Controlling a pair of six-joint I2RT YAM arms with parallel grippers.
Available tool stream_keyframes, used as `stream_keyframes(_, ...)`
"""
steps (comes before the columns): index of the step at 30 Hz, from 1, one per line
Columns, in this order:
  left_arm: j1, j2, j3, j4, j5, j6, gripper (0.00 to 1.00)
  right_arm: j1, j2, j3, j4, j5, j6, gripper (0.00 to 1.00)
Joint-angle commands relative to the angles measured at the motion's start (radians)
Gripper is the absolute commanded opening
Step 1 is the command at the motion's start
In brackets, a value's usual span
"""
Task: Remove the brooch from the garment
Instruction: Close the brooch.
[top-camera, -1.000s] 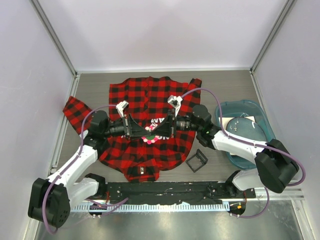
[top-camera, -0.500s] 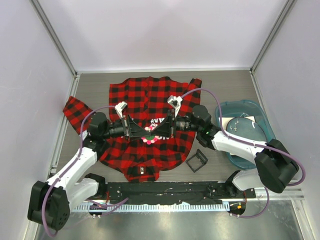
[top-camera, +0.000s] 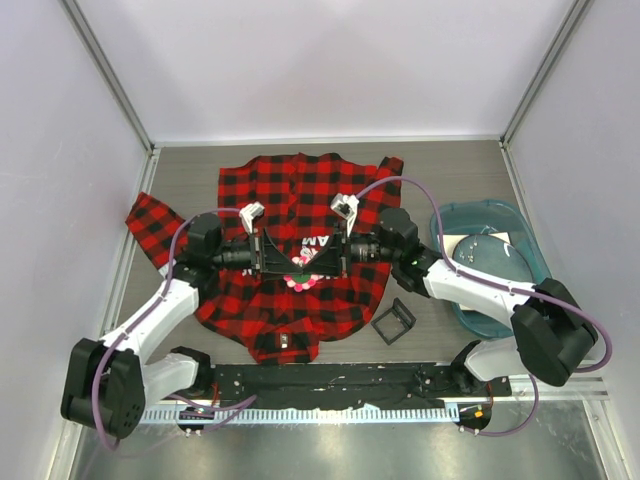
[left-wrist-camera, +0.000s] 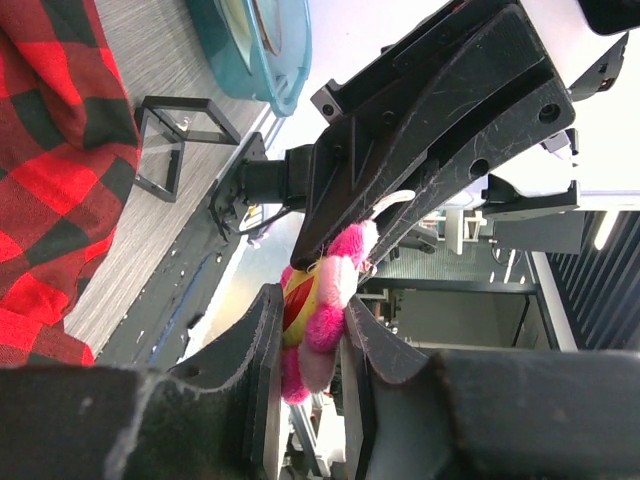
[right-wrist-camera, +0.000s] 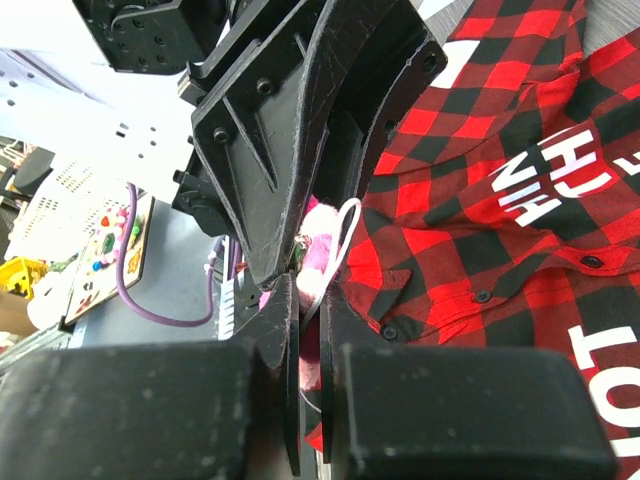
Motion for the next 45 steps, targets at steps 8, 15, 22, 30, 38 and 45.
stream_keyframes(8,0.008,0.073,0.107,-0.171,-0.079,0.071,0.03,0.062,-0.036,0.103,-0.159,-0.104,-0.200,0.01)
stream_keyframes(15,0.008,0.087,0.176,-0.374,-0.108,0.201,0.10,0.068,-0.016,0.138,-0.203,-0.098,-0.233,0.01)
stream_keyframes(22,0.008,0.093,0.210,-0.472,-0.151,0.264,0.20,0.074,-0.010,0.200,-0.320,-0.068,-0.312,0.01)
stream_keyframes(30,-0.009,0.130,0.281,-0.613,-0.166,0.380,0.19,0.089,0.010,0.269,-0.426,-0.045,-0.387,0.01)
stream_keyframes(38,-0.048,0.130,0.327,-0.672,-0.211,0.434,0.24,0.103,0.051,0.319,-0.475,-0.042,-0.411,0.01)
stream_keyframes(45,-0.087,0.098,0.364,-0.719,-0.292,0.486,0.27,0.105,0.085,0.345,-0.501,-0.035,-0.407,0.01)
